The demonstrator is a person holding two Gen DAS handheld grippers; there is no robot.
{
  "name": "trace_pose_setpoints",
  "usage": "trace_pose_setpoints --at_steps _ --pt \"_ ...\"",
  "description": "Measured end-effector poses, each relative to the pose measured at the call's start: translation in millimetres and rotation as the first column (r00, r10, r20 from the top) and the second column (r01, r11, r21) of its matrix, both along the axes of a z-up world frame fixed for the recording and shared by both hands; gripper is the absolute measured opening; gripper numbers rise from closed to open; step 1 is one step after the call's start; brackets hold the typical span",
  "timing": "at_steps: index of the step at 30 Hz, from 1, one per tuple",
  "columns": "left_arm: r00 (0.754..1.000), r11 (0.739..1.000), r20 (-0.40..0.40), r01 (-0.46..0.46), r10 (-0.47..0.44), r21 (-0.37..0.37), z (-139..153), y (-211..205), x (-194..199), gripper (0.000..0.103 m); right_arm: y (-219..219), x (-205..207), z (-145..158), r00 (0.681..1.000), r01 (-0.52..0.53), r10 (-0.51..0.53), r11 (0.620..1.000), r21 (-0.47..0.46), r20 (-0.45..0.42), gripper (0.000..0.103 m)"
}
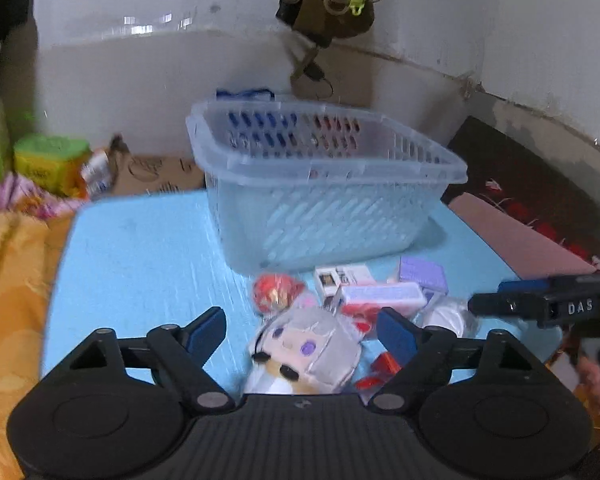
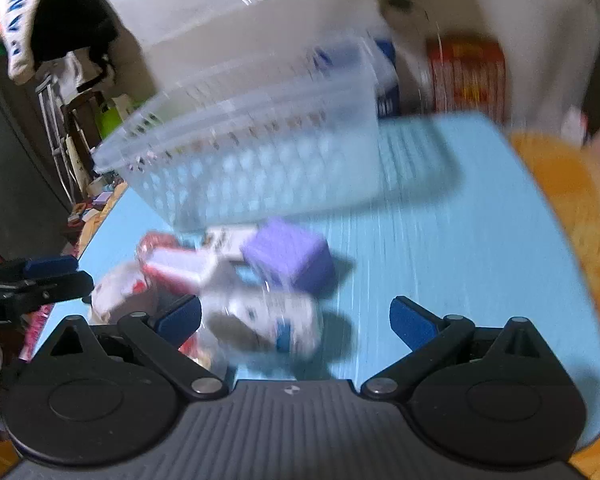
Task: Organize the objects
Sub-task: 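Grasp the white pill bottle with the right gripper while the left gripper grasps the white plush doll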
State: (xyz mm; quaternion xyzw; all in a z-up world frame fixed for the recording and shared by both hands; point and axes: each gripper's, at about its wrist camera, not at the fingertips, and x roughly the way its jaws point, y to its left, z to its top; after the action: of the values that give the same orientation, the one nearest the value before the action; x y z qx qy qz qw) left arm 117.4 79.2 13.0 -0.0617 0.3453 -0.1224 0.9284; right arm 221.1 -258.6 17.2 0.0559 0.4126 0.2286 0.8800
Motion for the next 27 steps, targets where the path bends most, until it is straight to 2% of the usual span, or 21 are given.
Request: trace_pose_setpoints --at_steps 3,6,8,10,14,17,21,22,24,27 --pt "1.000 1.000 0.000 -0.002 0.002 0.030 -8.4 -1.3 1.8 0.084 9.3 -1.5 -4.5 1.000 -0.016 0.016 1.000 0.000 -0.017 0.103" --pt "0.999 1.000 -0.028 0.019 -0.020 -0.014 -14.1 0.6 5.6 0.084 24.6 -8.7 -2.1 0.999 -0.054 0.054 0.998 -0.038 0.003 0.103" --pt "0.999 1.000 -0.035 0.022 -0.022 0.002 -17.0 -1.4 5.3 0.084 31.1 -14.4 -1.1 0.997 -0.074 0.075 0.995 -0.069 0.016 0.103" --pt "0.999 1.000 -0.046 0.020 -0.019 0.018 -19.8 -2.2 6.7 0.085 36.1 -15.9 -2.0 0.997 -0.076 0.078 0.991 -0.112 0.008 0.095" --pt "0.997 1.000 -0.069 0.029 -0.030 -0.005 -26.7 -3.5 11.4 0.085 30.3 -10.2 -4.6 0.997 -0.062 0.059 0.995 -0.074 -0.051 0.094" --pt "0.997 0.999 -0.067 0.043 -0.043 0.006 -29.6 -8.9 13.2 0.085 29.8 -5.3 -7.1 0.996 -0.055 0.052 0.998 -0.043 -0.068 0.094" --pt "0.995 0.998 -0.081 0.058 -0.058 -0.002 -35.2 -13.9 15.8 0.084 30.3 -0.9 -9.9 0.995 -0.055 0.053 0.998 -0.021 -0.084 0.079" --pt "0.994 0.998 -0.084 0.062 -0.063 -0.005 -36.2 -14.8 16.1 0.082 30.2 -1.1 -9.8 0.995 -0.057 0.054 0.998 -0.026 -0.082 0.076" --pt "0.992 0.996 -0.089 0.086 -0.087 -0.023 -37.0 -17.0 15.7 0.071 27.8 -2.8 -8.3 0.996 -0.055 0.053 0.998 -0.030 -0.076 0.075" --pt "0.994 0.996 -0.074 0.084 -0.084 0.001 -35.6 -22.6 12.5 0.069 25.0 -5.1 -4.3 0.999 -0.039 0.037 0.999 -0.036 -0.039 0.075"
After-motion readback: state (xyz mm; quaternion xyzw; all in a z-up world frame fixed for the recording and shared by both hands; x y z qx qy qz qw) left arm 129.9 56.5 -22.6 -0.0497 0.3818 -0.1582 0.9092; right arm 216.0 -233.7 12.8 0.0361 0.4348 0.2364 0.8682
